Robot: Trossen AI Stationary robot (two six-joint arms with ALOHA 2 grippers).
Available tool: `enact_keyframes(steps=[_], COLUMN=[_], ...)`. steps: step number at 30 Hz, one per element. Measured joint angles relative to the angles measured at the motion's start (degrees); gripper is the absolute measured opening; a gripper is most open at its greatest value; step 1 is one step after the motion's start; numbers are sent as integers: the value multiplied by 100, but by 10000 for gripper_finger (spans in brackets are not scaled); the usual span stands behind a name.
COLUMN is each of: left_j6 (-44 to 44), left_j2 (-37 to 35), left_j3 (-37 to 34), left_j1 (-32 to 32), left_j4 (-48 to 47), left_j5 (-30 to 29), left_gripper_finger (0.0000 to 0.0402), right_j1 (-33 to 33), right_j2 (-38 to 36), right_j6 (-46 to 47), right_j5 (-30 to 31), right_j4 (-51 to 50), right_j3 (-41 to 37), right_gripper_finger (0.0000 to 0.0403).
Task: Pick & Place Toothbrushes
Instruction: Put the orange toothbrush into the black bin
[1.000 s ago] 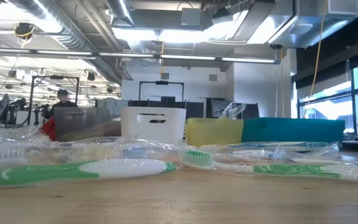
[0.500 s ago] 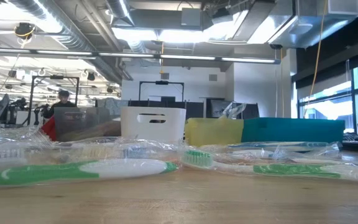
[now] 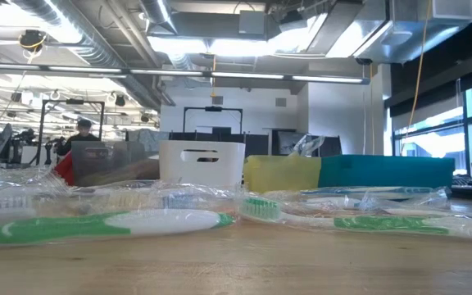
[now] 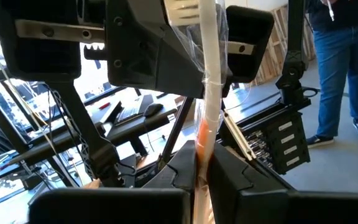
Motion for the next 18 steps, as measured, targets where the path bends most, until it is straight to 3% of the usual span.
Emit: enact_keyframes(steps=[5, 13, 18], left_j6=[-2, -48, -87], left_j2=[0, 0, 0], left_j3=[0, 0, 0], left_j1=[0, 0, -30], left_j4=[-13, -45, -48], left_j5=[-31, -28, -32], left_gripper_finger=[14, 14, 14], right_j1=[3, 16, 182], right_j2=[0, 0, 0], right_j6=[99, 325, 217], right_j5=[24, 98, 1234], right_j4=[-154, -152, -152], right_j3=[0, 0, 0], right_gripper_finger=[83, 222, 269])
